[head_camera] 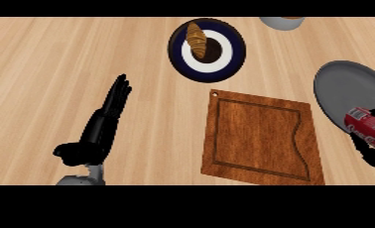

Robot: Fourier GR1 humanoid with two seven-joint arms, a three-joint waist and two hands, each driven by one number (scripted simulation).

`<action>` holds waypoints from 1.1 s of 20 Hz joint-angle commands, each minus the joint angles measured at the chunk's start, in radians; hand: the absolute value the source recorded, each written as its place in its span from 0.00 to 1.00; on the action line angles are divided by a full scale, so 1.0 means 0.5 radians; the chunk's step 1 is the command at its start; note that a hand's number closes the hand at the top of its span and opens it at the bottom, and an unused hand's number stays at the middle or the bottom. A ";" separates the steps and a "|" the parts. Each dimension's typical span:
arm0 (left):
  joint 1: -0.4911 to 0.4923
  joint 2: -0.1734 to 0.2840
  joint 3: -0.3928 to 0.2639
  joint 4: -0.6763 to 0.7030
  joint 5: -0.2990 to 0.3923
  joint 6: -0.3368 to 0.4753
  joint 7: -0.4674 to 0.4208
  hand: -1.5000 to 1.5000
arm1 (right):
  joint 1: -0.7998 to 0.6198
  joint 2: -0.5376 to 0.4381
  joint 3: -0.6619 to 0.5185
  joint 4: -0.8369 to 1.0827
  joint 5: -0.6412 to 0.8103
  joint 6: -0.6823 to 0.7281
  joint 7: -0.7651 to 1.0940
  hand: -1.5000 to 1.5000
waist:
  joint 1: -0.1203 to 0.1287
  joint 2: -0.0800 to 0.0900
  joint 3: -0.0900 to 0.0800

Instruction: Pick the can from the cutting board and place it in the pan

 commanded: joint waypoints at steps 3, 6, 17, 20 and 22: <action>0.051 -0.088 -0.119 0.021 -0.122 0.073 -0.046 0.50 | -0.380 -0.044 -0.124 0.592 0.235 -0.348 -0.259 1.00 | 0.010 0.002 0.001; -0.023 -0.010 -0.017 -0.047 -0.015 -0.003 0.072 0.50 | -0.752 -0.069 -0.237 1.073 0.109 -0.426 -0.375 1.00 | 0.040 0.007 0.003; -0.055 -0.046 -0.049 -0.017 -0.049 -0.012 0.027 0.50 | -1.515 -0.330 -0.427 2.493 0.079 -0.610 -1.020 1.00 | 0.079 0.027 0.007; -0.081 -0.005 -0.017 0.007 0.005 -0.083 0.014 0.50 | -1.300 -0.423 -0.096 2.558 0.406 -0.308 -0.646 0.00 | 0.126 0.051 0.003; -0.094 -0.012 -0.030 -0.038 -0.010 -0.062 0.077 0.50 | -1.366 -0.437 0.016 2.645 0.500 -0.183 -0.649 0.00 | 0.128 0.041 0.005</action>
